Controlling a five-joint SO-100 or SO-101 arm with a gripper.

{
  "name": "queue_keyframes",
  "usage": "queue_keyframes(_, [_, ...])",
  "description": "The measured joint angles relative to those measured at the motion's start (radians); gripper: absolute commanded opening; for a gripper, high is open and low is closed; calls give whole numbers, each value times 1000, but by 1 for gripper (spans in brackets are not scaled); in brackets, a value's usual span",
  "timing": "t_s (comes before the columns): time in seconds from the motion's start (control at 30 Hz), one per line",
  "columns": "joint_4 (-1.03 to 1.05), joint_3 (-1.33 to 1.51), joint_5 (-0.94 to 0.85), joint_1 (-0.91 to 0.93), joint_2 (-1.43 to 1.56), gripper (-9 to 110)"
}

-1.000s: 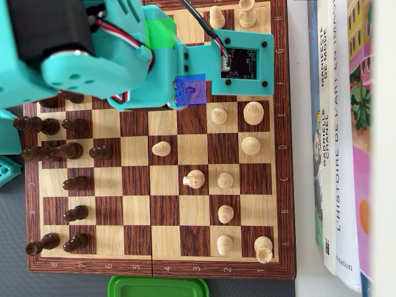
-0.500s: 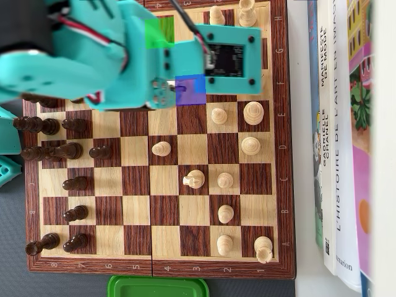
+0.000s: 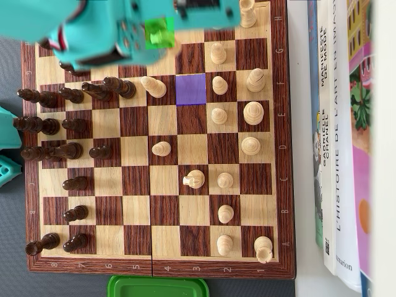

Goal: Play chess

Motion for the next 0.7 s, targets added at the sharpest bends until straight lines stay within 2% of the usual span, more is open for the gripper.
queue_keyframes(0.37, [0,2,9,-87,-18,4])
queue_keyframes(0.7, [-2,11,9,-89,-66,4])
